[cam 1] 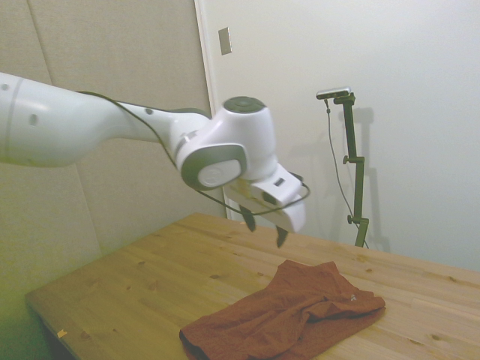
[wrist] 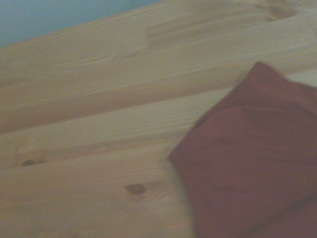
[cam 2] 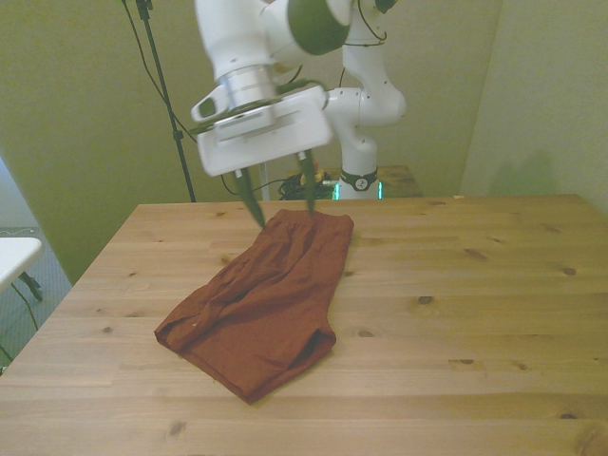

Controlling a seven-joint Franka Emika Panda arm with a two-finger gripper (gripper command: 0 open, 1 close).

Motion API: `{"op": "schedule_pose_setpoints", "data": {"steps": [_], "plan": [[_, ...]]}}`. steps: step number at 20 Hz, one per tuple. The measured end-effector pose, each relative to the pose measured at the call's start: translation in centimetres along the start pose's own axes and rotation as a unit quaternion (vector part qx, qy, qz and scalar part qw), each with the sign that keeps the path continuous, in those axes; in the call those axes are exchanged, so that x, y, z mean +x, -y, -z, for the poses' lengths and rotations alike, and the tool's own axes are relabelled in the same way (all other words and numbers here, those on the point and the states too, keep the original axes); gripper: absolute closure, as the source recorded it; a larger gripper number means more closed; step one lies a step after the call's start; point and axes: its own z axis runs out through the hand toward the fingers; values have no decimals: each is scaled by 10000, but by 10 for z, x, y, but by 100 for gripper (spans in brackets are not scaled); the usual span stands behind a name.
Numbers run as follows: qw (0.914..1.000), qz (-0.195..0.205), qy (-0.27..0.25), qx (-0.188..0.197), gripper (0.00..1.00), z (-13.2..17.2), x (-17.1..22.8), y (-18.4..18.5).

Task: Fold the shorts

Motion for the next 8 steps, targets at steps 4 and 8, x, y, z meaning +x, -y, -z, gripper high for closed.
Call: {"op": "schedule_pose_setpoints", "data": {"steps": [4, 8], "plan": [[9993, 336, 11, -189, 0, 11, -106, 27], [9979, 525, 248, -300, 0, 11, -195, 9]]}}
